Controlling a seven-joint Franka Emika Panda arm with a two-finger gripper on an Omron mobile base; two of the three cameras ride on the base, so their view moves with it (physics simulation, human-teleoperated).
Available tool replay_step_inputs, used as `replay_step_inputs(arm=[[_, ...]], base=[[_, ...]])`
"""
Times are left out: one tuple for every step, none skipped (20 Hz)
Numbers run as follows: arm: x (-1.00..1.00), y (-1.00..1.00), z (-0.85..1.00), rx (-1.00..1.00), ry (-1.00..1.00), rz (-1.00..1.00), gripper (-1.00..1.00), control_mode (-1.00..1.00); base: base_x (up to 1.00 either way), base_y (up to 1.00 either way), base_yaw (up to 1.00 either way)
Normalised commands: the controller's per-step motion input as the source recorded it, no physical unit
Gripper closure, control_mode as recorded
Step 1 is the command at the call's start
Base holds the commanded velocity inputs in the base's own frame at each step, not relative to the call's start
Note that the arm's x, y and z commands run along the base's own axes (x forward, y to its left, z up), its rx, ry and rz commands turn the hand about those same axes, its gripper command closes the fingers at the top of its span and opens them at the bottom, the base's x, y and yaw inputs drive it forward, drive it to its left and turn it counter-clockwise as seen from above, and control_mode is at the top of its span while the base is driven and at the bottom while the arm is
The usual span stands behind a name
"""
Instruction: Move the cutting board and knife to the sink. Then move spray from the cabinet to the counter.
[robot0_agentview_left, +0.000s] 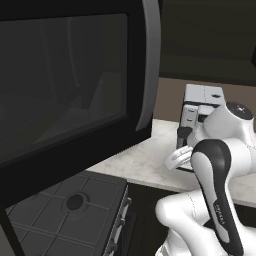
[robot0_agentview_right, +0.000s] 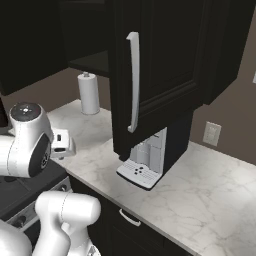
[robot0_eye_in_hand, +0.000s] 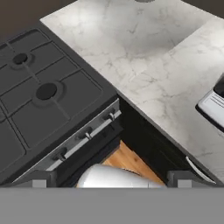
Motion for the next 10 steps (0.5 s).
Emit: replay_step_inputs(arm=[[0.16,-0.12,0.0,0.0,-0.24,0.13,-1.0,-1.0],[0.19,-0.12,0.0,0.0,-0.23,0.11,-1.0,-1.0],[0.16,-0.16,0.0,0.0,-0.23,0.11,-1.0,-1.0],[0.15,-0.2,0.0,0.0,-0.21,0.09,-1.0,-1.0],[0.14,-0.18,0.0,0.0,-0.21,0.09,-1.0,-1.0],[0.13,-0.16,0.0,0.0,-0.21,0.07,-1.0,-1.0],[0.13,-0.13,0.0,0.0,-0.22,0.07,-1.0,-1.0],[0.16,-0.07,0.0,0.0,-0.22,0.04,-1.0,-1.0],[0.21,0.0,0.01,0.0,-0.21,0.01,-1.0,-1.0],[0.26,0.0,0.03,0.0,-0.19,0.0,-1.0,-1.0]], base=[[0.0,0.0,0.0],[0.0,0.0,0.0],[0.0,0.0,0.0],[0.0,0.0,0.0],[0.0,0.0,0.0],[0.0,0.0,0.0],[0.0,0.0,0.0],[0.0,0.0,0.0],[0.0,0.0,0.0],[0.0,0.0,0.0]])
